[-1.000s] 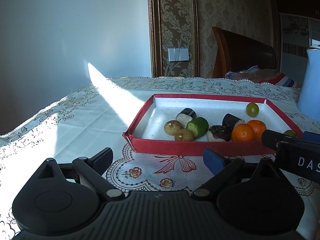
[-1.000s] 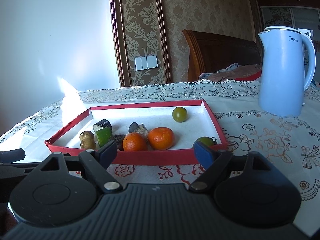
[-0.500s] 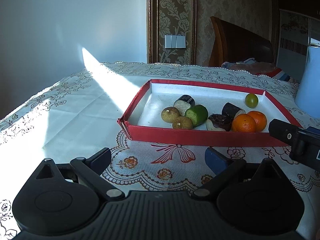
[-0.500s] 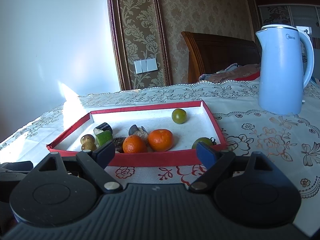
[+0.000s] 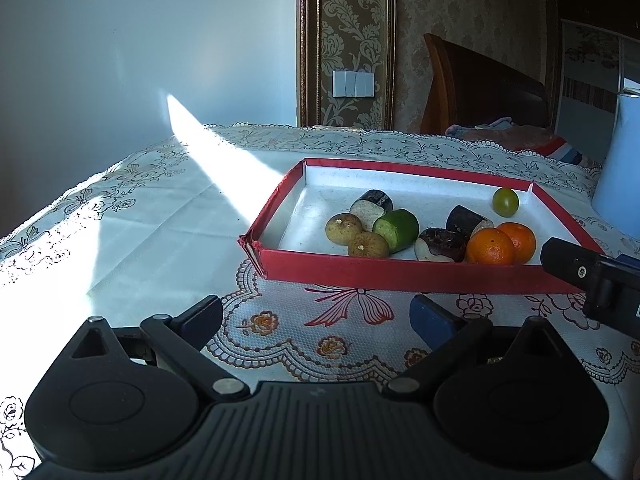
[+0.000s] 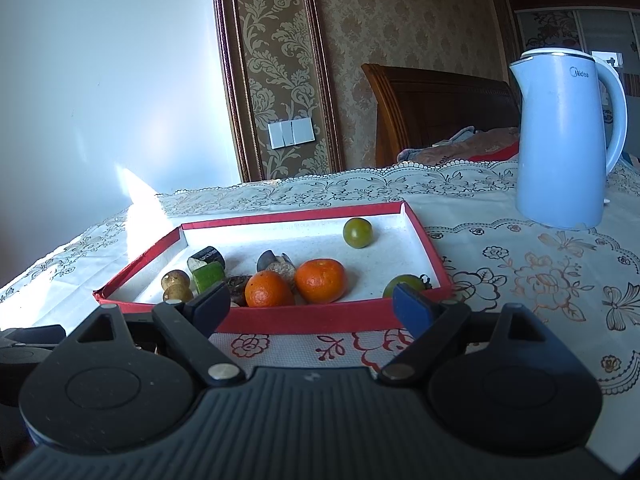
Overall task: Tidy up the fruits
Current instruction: 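Withdraw both open tools from the tray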
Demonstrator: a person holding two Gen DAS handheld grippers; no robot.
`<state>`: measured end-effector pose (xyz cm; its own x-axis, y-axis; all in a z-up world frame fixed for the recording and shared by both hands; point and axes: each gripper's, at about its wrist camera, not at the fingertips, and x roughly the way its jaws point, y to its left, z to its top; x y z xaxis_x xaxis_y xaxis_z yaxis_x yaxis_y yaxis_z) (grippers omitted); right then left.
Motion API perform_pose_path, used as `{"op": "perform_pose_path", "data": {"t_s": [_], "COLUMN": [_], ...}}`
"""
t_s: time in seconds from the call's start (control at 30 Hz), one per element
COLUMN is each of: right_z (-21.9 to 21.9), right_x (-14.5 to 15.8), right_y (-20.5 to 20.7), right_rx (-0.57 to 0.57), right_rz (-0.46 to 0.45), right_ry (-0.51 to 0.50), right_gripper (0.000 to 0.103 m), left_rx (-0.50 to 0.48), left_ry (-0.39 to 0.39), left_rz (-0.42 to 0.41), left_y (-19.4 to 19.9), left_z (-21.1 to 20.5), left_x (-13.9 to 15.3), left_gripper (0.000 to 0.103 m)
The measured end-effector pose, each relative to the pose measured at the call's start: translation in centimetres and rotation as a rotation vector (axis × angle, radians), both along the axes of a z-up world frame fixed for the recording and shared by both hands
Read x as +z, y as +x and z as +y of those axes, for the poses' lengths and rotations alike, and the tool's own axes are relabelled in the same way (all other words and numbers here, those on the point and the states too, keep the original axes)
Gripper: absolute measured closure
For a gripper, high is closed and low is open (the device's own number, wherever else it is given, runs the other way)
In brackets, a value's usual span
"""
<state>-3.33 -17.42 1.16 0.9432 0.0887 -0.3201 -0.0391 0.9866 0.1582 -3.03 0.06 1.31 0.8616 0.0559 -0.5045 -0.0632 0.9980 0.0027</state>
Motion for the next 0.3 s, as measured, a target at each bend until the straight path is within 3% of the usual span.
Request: {"op": "perform_pose_path", "data": {"t_s": [0.3], "right_z": [0.01], "right_x": [0.06], "right_y": [-0.18], "right_rx": [-0.004], "right_rz": [-0.006], "right_ry": [-0.001], "right_gripper": [0.011], "left_rx": [0.001], "left_ry": [0.016], "left_rz": [-0.015], "left_y": [-0.22], "left_z": [-0.28], "left_x": [0.1], "left_gripper": [0.002]}}
